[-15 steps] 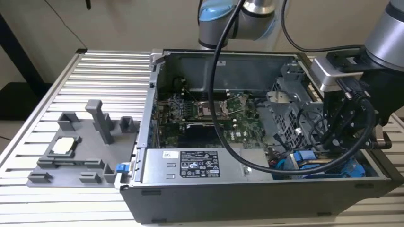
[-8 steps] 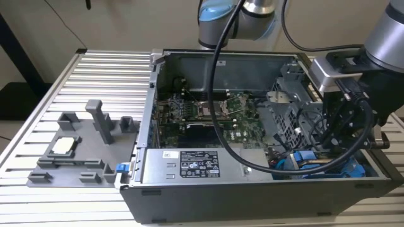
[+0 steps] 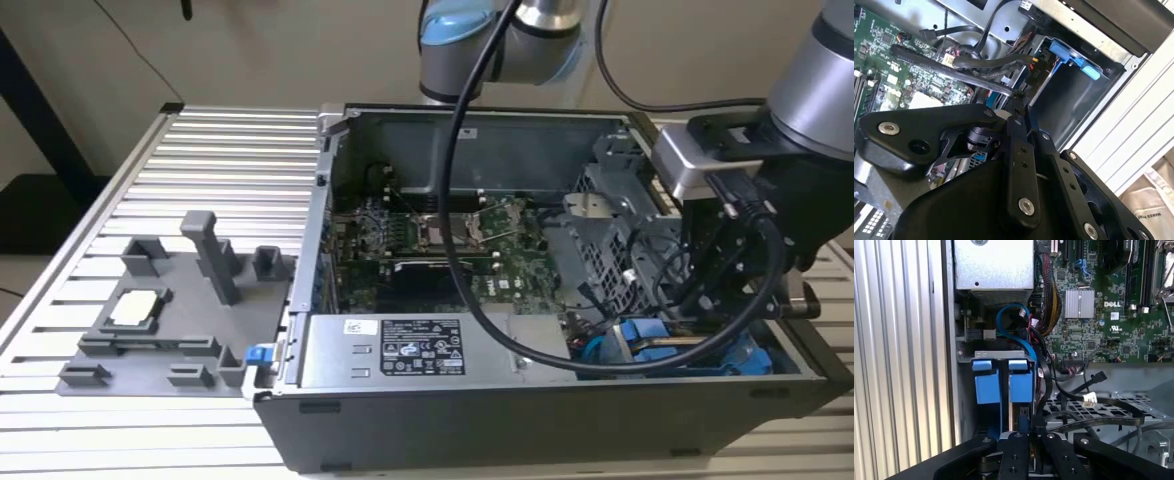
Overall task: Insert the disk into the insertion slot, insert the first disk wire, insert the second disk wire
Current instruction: 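Insert the second disk wire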
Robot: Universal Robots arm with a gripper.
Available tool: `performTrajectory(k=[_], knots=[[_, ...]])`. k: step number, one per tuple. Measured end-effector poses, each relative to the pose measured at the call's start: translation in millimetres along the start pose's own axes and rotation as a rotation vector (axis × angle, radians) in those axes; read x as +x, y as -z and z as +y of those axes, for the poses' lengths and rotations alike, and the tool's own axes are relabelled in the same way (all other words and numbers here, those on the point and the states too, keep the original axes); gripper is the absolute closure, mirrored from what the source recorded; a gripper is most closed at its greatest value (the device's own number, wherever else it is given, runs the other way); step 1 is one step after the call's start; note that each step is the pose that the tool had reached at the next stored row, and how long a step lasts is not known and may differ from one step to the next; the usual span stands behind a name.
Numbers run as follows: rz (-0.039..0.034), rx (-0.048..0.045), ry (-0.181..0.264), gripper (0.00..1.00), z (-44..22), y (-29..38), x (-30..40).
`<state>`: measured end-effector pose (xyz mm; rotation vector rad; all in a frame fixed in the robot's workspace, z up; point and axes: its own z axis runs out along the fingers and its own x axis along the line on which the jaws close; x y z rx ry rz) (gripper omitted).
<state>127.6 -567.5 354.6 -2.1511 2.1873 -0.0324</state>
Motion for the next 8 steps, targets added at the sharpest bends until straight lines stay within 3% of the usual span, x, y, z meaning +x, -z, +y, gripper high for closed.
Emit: performTrajectory(k=[3, 5, 7, 8], knots=[[-0.0034, 0.0003, -0.009, 0.84, 0.1, -1.4, 0.4], [-0.0153, 0.0002, -0.013, 0.84, 0.1, -1.8, 0.5], [-0.0320, -0.0002, -0.015, 0.84, 0.2, -2.0, 0.6], [-0.0363, -0.0002, -0.015, 0.84, 0.1, -2.0, 0.6]])
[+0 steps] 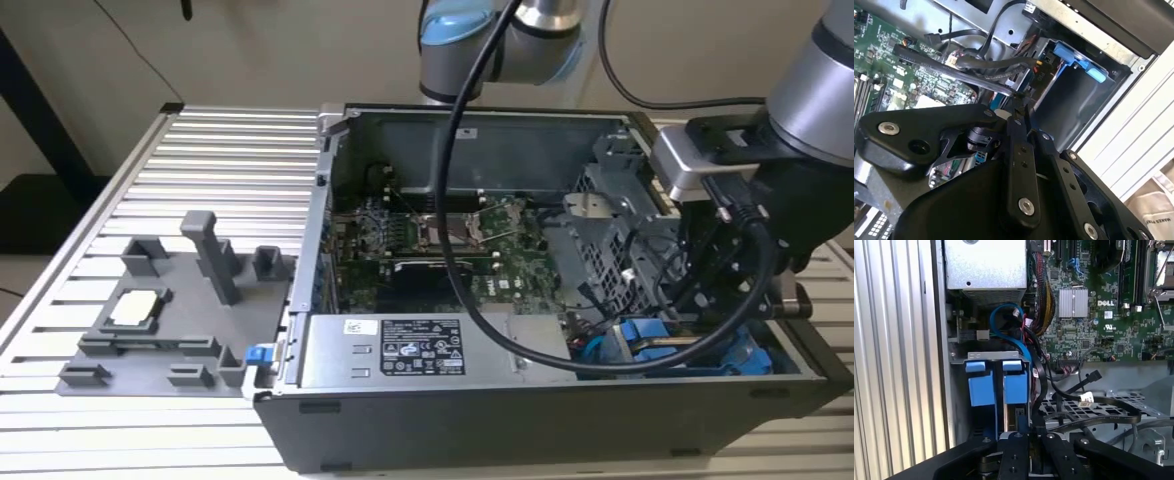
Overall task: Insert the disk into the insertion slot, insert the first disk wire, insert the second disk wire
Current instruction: 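Insert the second disk wire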
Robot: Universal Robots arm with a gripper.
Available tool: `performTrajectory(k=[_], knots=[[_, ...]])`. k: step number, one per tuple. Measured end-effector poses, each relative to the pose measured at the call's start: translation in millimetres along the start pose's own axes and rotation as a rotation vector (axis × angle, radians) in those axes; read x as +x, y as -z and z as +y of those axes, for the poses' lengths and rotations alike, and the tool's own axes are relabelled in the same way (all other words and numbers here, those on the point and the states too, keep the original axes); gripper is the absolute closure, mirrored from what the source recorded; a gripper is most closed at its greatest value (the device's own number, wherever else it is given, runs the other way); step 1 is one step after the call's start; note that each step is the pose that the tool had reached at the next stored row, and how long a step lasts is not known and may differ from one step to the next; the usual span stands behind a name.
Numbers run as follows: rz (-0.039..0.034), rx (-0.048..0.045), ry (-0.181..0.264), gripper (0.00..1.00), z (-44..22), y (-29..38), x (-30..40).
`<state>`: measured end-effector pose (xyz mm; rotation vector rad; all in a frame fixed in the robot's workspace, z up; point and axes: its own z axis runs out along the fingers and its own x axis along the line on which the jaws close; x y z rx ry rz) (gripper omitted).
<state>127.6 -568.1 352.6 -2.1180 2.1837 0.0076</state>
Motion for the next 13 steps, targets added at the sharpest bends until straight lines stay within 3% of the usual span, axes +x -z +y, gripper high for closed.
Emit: performTrajectory(k=[6, 13], knots=[[-0.0025, -0.0020, 0.000, 0.84, -0.2, -0.4, 0.7], [-0.0024, -0.0202, -0.002, 0.84, -3.1, -3.5, 5.4]])
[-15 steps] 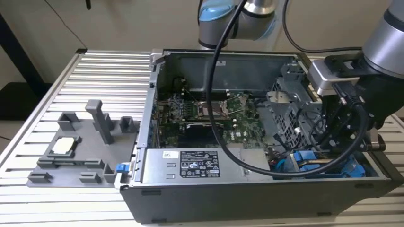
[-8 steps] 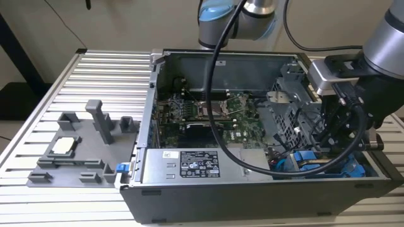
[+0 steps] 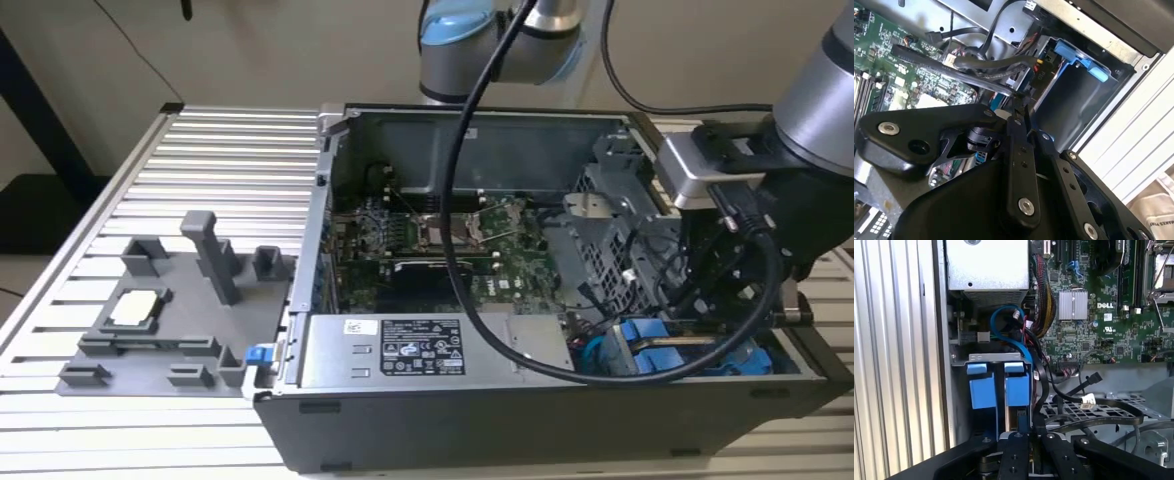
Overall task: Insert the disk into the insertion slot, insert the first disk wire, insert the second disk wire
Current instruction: 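Insert the second disk wire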
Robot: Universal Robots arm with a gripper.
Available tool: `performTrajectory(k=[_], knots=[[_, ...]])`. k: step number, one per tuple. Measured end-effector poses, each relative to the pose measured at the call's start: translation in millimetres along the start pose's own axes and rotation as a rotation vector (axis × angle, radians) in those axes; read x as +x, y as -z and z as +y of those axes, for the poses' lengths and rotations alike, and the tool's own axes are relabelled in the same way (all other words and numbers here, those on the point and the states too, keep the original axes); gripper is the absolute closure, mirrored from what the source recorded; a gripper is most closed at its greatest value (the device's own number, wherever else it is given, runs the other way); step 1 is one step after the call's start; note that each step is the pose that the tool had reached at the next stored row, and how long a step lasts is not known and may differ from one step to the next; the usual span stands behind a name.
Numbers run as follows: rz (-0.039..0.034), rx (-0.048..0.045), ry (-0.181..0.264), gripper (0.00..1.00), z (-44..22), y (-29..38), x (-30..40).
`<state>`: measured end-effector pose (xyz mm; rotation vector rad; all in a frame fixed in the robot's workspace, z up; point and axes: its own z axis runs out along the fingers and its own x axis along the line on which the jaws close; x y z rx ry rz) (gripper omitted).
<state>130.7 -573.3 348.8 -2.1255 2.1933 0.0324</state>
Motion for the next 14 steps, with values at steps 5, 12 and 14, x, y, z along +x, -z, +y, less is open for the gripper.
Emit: performTrajectory(k=[5, 12, 14], knots=[[-0.0020, -0.0027, 0.000, 0.84, -0.8, -2.3, 1.1], [-0.0079, -0.0036, -0.001, 0.84, -2.1, -4.8, 2.8], [-0.0107, -0.0041, -0.002, 0.84, -2.5, -5.6, 3.3]])
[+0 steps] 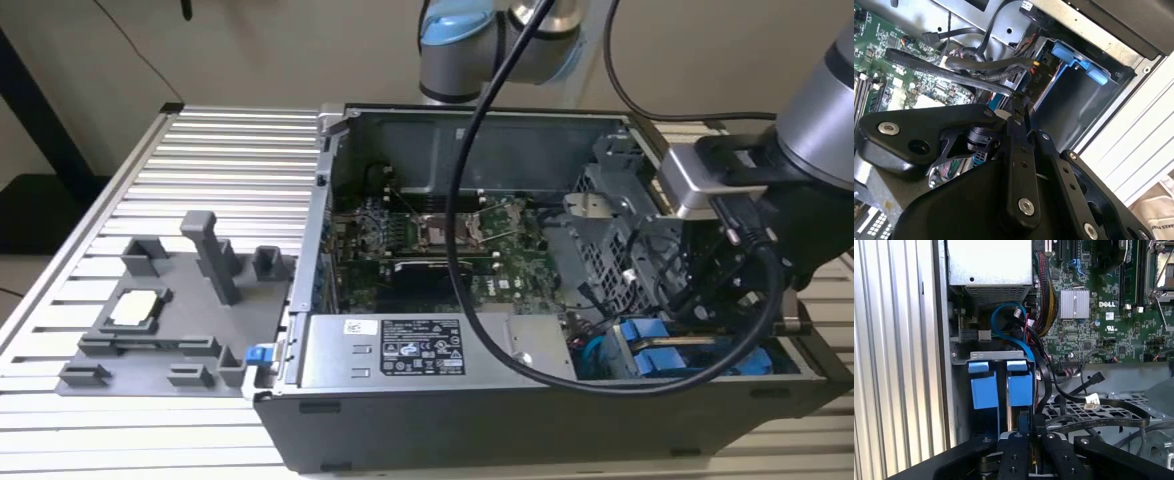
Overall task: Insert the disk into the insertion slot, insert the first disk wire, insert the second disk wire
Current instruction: 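Insert the second disk wire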
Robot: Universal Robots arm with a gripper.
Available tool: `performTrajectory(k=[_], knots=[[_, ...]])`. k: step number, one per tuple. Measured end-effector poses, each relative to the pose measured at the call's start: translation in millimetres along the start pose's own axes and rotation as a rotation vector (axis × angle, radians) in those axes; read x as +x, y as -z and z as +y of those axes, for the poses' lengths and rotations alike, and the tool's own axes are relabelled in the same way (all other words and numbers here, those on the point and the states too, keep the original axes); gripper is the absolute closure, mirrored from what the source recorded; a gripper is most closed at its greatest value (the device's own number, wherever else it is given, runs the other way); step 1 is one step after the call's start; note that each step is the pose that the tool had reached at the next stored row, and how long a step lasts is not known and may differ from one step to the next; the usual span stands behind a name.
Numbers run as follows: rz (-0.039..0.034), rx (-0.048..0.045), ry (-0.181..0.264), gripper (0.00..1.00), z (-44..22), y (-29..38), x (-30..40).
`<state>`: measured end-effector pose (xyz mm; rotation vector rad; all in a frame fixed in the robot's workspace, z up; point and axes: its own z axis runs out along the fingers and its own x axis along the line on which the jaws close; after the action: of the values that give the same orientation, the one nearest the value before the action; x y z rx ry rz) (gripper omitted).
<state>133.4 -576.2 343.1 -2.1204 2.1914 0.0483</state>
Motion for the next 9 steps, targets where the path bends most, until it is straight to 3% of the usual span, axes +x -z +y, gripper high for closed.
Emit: performTrajectory(k=[9], knots=[[-0.0083, -0.0031, -0.005, 0.84, -1.8, -4.2, 2.8]])
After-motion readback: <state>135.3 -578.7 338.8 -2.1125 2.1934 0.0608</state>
